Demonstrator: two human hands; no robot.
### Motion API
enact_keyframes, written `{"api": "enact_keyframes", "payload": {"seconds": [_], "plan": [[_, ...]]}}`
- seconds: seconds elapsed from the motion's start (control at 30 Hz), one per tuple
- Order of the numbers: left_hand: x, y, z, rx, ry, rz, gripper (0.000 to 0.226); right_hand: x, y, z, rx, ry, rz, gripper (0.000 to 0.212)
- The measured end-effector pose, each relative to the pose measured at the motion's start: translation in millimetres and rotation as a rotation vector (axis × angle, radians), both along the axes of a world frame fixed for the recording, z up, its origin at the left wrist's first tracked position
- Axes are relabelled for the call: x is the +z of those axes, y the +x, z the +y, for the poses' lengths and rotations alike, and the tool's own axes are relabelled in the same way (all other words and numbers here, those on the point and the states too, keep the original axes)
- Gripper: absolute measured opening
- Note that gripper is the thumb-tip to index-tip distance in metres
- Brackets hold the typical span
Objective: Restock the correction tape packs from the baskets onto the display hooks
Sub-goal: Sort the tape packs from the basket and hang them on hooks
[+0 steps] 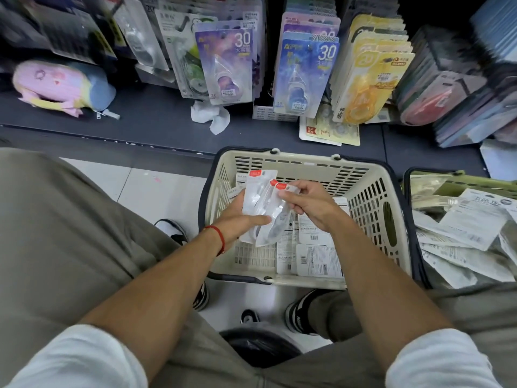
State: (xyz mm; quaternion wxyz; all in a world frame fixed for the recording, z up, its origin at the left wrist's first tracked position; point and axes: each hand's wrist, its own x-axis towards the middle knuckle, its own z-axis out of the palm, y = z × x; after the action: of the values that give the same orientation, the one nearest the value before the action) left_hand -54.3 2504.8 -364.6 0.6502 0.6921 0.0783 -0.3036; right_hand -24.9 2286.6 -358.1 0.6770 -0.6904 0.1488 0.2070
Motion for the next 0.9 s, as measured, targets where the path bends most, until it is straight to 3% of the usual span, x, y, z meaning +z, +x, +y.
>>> {"api": "enact_keyframes", "payload": {"seconds": [0.1, 0.2, 0.27, 0.33, 0.4, 0.5, 0.6, 0.8, 0.9], "plan": [[0, -1, -3, 0.011, 0.070, -0.034, 0.093, -9, 2, 8, 0.001, 0.016, 0.017, 0.017], [-7, -1, 0, 0.082, 0.090, -0.007, 0.091, -28, 2, 3, -0.054, -0.076, 0.071, 0.033], [-11, -1, 4, 0.142, 0.094, 0.031, 0.084, -49, -4, -15, 0.077, -0.584, 0.090, 0.043], [-12, -2, 8, 0.200, 0.095, 0.054, 0.077, -73, -20, -35, 0.388, -1.111, 0.176, 0.073], [-13, -3, 10, 0.241, 0.073, 0.063, 0.076, -90, -37, -40, 0.563, -1.220, 0.260, 0.101], [-10, -2, 10, 0.264, 0.060, 0.051, 0.073, -102, -42, -29, 0.587, -1.214, 0.289, 0.112], [-8, -1, 9, 0.287, 0.066, 0.041, 0.069, -95, -34, -21, 0.428, -1.115, 0.250, 0.090], [3, 1, 0, 0.346, 0.047, 0.060, 0.072, -56, -24, -47, -0.322, -0.520, 0.268, 0.027], [13, 1, -8, 0.406, -0.001, 0.041, 0.071, -18, -27, -52, -0.421, -0.026, 0.250, 0.027]]}}
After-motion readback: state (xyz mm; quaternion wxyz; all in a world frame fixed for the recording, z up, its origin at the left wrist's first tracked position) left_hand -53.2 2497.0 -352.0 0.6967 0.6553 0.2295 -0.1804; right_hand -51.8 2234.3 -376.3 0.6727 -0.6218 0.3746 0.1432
